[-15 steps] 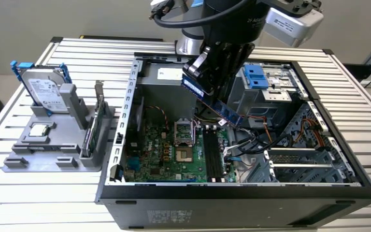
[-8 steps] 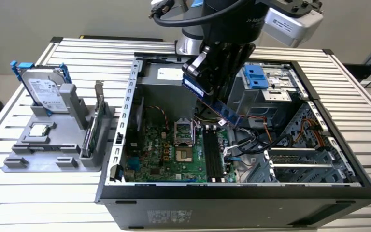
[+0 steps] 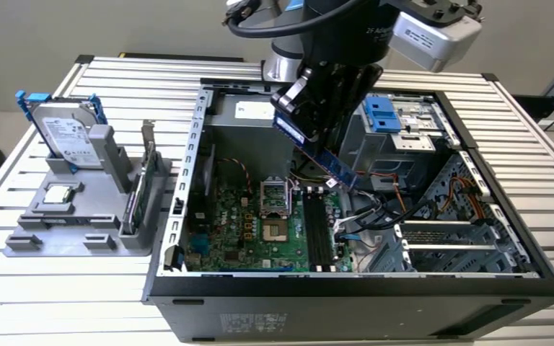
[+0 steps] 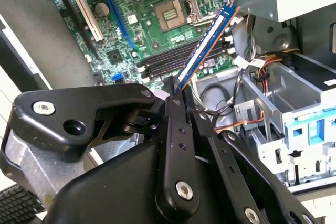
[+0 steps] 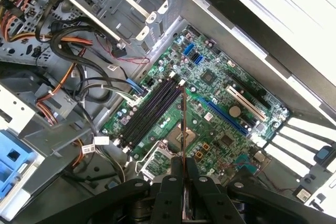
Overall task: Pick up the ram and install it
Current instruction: 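Insert the ram into the slot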
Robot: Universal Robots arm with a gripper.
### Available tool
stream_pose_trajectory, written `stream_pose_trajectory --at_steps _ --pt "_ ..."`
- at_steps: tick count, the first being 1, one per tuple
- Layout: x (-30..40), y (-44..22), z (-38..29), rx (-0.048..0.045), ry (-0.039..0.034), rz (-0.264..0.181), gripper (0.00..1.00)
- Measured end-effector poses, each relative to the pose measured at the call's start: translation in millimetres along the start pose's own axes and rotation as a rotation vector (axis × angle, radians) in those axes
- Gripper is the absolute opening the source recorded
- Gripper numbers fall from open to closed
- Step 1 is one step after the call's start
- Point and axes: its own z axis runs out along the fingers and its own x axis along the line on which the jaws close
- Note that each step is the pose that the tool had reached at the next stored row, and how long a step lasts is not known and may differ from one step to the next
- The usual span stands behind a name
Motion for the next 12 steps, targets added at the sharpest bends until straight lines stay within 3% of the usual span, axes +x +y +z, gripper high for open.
stream_pose_trajectory --at_steps 12 --pt "0.0 0.0 0.0 0.0011 0.0008 0.055 0.00"
